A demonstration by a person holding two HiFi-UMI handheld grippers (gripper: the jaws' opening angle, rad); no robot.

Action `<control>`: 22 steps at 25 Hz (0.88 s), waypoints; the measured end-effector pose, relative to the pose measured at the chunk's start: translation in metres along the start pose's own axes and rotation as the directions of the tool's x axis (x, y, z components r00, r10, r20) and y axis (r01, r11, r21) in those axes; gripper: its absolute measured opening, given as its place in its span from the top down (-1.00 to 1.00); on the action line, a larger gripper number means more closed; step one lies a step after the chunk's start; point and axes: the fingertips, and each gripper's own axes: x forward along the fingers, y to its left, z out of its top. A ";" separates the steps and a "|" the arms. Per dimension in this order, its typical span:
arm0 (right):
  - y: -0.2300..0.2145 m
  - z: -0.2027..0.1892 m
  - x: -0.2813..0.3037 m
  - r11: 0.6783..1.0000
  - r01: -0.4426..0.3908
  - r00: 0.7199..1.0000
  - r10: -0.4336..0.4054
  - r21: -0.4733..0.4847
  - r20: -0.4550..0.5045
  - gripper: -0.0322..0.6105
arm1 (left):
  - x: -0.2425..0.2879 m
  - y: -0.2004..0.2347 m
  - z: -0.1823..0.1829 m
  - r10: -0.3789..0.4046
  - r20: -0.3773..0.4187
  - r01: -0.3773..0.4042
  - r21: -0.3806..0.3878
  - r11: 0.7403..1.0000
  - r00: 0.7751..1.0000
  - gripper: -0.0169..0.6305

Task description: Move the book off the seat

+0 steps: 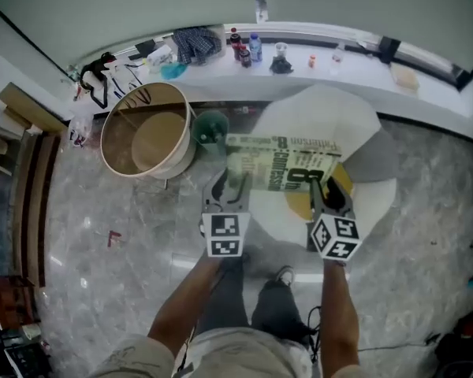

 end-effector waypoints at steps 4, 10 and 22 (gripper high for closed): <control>0.033 0.040 0.004 0.993 -0.098 0.995 0.100 -0.064 0.027 0.40 | -0.034 0.025 0.027 0.114 0.037 -0.113 -0.032 0.993 0.993 0.36; 0.124 0.074 0.009 0.951 -0.270 0.960 0.278 -0.149 0.036 0.40 | -0.106 0.091 0.040 0.307 0.062 -0.300 -0.093 0.949 0.950 0.36; 0.332 0.077 0.053 0.813 -0.516 0.848 0.530 -0.272 -0.024 0.40 | -0.216 0.247 0.006 0.575 0.036 -0.557 -0.211 0.804 0.817 0.36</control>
